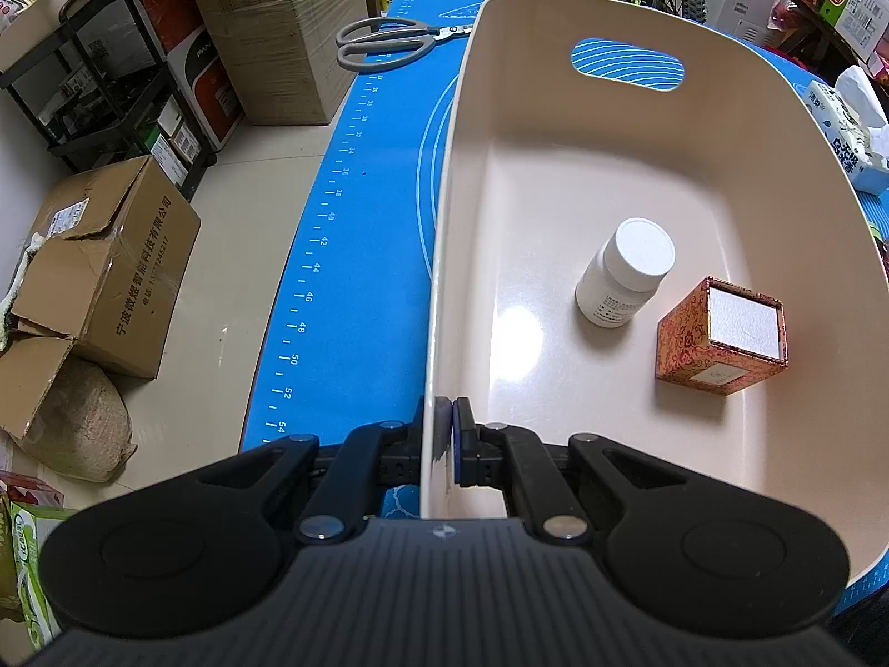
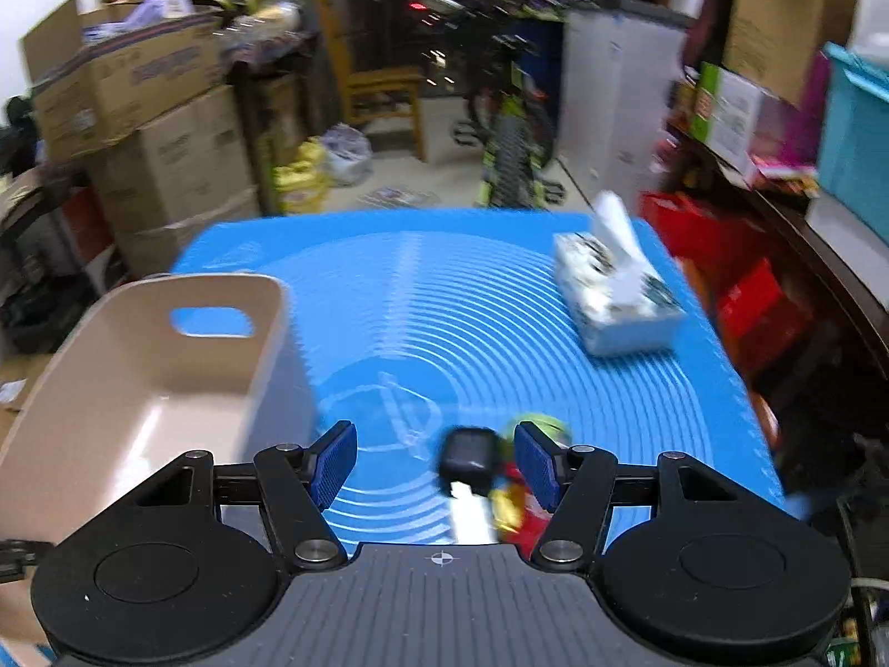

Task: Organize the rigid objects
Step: 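Move the right gripper to the red action figure and grasp it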

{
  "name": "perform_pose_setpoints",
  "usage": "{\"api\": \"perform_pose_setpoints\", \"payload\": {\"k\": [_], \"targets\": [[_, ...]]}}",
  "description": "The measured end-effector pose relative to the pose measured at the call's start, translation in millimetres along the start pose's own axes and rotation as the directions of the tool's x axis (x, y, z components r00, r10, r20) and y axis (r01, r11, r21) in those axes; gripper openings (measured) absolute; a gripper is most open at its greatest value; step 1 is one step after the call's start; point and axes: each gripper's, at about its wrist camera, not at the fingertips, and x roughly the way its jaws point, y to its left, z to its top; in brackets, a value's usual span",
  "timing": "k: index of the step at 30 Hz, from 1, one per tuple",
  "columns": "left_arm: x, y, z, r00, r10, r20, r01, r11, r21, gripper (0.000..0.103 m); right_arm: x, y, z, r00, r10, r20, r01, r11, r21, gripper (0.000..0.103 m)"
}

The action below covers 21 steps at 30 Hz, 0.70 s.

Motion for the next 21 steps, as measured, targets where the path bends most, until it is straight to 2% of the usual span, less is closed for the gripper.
{"api": "perform_pose_setpoints", "payload": {"k": [10, 16, 21], "targets": [[-1, 1, 0, 1.0, -0.001, -0.001, 0.001, 1.0, -0.004, 0.008, 36, -51, -14, 0.988, -0.08, -0.13, 0.091, 0.992, 0.086, 0.07], [-1, 2, 0, 1.0, -0.002, 0.0, 0.002, 1.0, -0.004, 0.008, 52, -57, -22, 0.981, -0.07, -0.178, 0.091, 0.99, 0.11, 0.07], [-1, 3, -1, 1.0, -0.003, 0.0, 0.003, 1.0, -0.004, 0.008, 66, -53, -25, 0.978, -0.077, -0.194, 0.095, 0.992, 0.083, 0.068]]}}
